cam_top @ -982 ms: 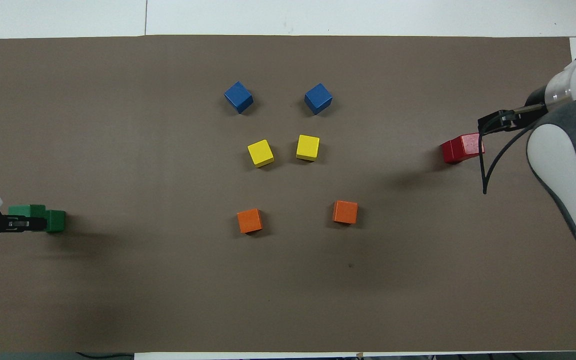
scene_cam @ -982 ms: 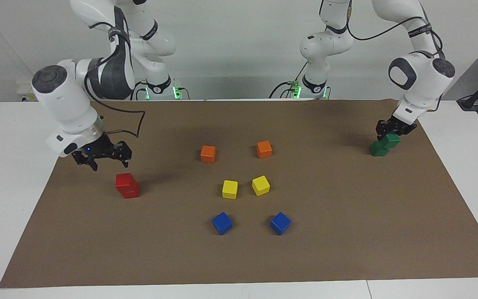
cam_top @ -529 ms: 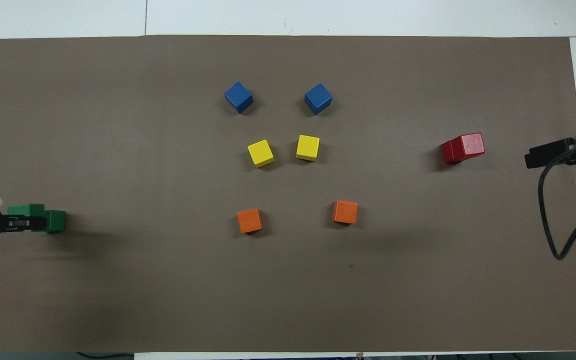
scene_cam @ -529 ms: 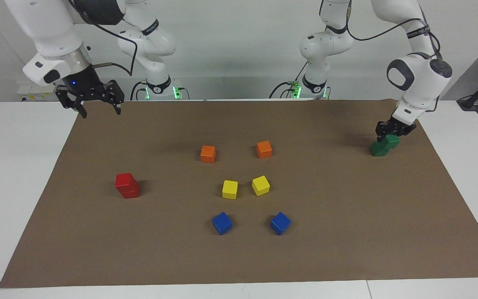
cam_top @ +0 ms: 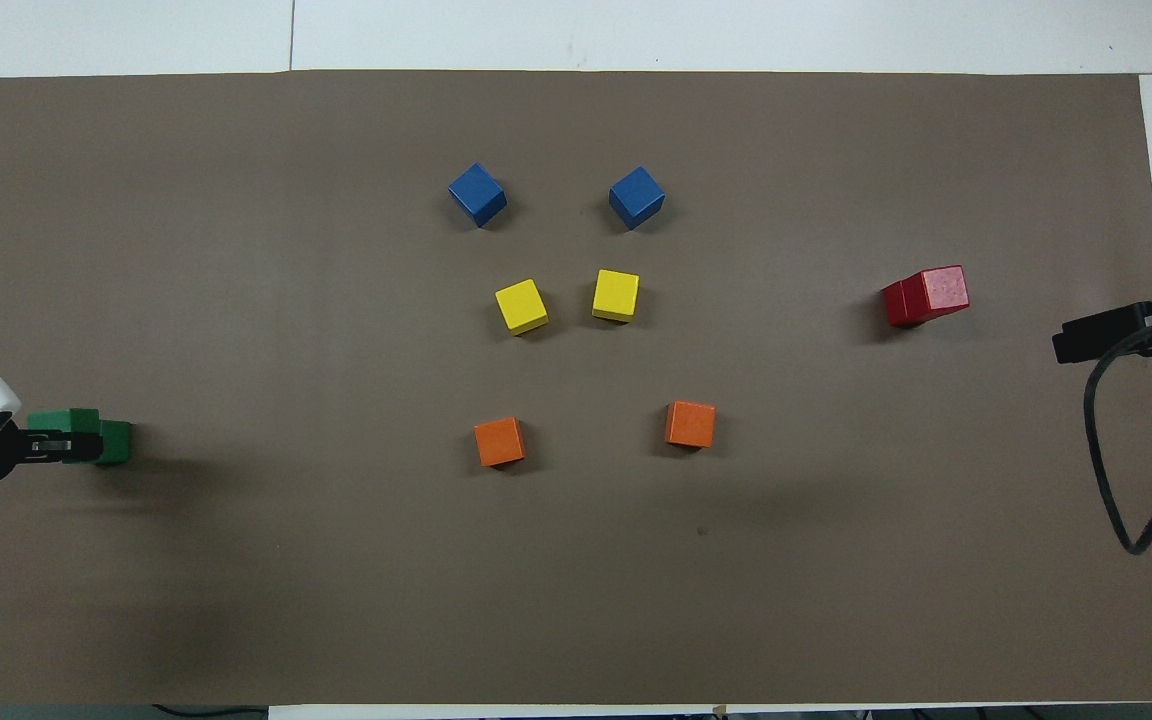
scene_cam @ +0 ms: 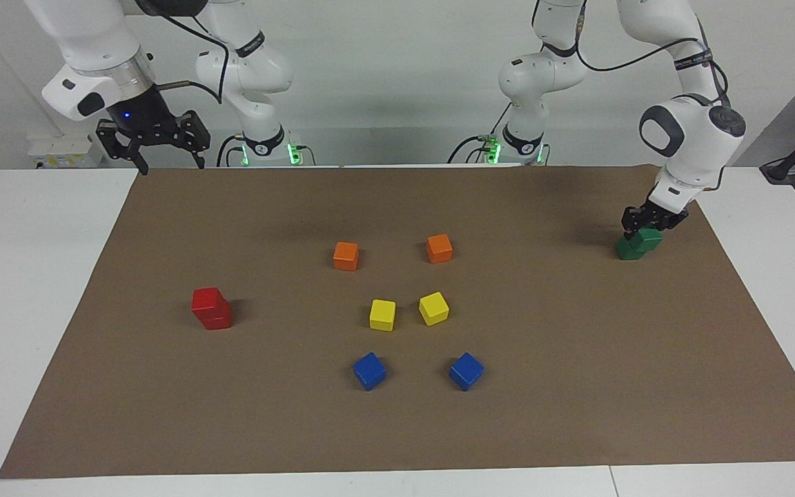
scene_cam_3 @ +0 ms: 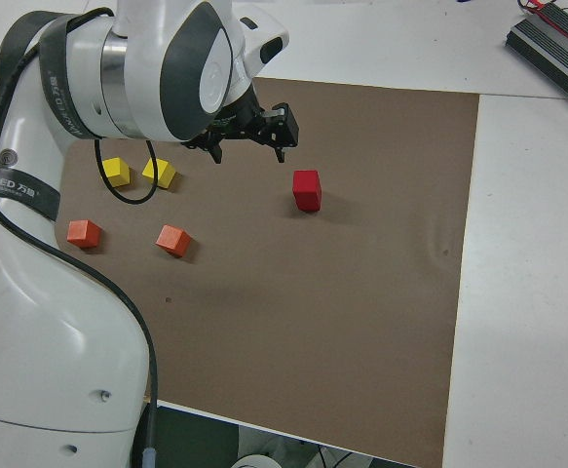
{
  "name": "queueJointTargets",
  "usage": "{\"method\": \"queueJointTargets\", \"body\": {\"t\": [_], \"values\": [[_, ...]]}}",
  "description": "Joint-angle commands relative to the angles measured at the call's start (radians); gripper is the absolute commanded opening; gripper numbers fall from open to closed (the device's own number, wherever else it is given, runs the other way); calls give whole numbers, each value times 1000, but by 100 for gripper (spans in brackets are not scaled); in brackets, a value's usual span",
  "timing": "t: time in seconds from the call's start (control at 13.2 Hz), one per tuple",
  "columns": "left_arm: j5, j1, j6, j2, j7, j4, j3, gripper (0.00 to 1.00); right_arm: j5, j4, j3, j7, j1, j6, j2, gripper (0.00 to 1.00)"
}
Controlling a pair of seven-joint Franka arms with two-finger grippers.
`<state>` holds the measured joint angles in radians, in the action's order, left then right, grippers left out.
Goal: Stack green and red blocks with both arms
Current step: 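Open the left gripper to release the green cube on the stack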
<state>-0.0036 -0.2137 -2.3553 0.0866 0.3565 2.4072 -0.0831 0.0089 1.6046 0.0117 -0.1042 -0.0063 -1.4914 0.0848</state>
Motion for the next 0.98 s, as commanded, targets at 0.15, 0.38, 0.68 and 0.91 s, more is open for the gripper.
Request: {"method": "queueJointTargets", "body": {"t": [0.15,0.38,0.68,0.91], "values": [[22,-9,-27,-5,2,15,6,15,-3,12,-35,15,16,5,7,100],[22,-9,-18,-4,18,15,6,100,-17,43,-35,18,0,-27,13,100],[22,-9,28,-5,22,-17,6,100,-27,61,-35,20,-11,-50,21,100],[24,3,297,-2,24,-230,6,100,-32,61,-35,20,-9,-50,21,100]]}}
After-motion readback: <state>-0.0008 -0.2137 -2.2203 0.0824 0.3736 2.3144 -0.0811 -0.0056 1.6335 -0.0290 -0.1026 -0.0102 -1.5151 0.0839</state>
